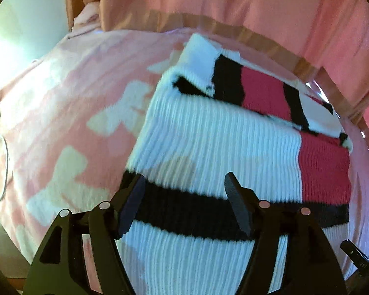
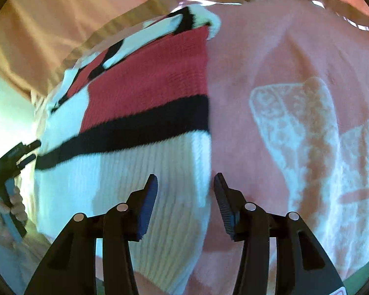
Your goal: Fold small clothes
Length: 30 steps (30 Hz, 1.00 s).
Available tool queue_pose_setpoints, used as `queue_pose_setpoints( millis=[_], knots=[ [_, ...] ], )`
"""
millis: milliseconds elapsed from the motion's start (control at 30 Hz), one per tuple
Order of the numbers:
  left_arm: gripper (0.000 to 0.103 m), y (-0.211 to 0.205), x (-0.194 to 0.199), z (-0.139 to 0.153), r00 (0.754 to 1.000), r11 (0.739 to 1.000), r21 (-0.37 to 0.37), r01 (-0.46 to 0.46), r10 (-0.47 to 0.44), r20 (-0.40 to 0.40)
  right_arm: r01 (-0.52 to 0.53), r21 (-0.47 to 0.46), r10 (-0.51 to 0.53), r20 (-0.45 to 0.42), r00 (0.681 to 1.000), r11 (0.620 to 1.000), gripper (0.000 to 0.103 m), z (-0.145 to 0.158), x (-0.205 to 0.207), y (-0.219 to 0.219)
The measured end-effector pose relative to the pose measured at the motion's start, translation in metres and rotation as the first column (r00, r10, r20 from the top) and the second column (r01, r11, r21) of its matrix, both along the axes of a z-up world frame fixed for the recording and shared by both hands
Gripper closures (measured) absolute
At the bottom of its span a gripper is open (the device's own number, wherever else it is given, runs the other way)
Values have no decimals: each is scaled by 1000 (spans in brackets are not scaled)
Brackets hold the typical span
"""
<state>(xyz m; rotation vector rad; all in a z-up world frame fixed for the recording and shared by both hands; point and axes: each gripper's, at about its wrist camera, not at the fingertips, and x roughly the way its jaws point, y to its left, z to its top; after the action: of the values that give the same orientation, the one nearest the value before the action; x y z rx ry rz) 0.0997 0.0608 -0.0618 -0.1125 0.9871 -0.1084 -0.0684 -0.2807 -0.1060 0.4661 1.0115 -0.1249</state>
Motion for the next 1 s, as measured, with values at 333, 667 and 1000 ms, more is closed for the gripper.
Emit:
queue_pose_setpoints(
  millis=[333, 667, 1000],
  knots=[
    [38, 4, -16, 1, 999, 998, 58, -6, 3, 48, -52, -112, 56, 37, 998, 992, 56, -4, -7, 25],
    [22, 26, -59, -26, 996, 999, -1, -36, 36, -79, -28, -56, 33, 79, 996, 998, 57, -4, -21, 26],
    [44, 20, -106, -32, 997, 998, 6, 58, -58, -48, -57, 46, 52, 107, 993, 997, 92, -7, -28, 26]
  ],
)
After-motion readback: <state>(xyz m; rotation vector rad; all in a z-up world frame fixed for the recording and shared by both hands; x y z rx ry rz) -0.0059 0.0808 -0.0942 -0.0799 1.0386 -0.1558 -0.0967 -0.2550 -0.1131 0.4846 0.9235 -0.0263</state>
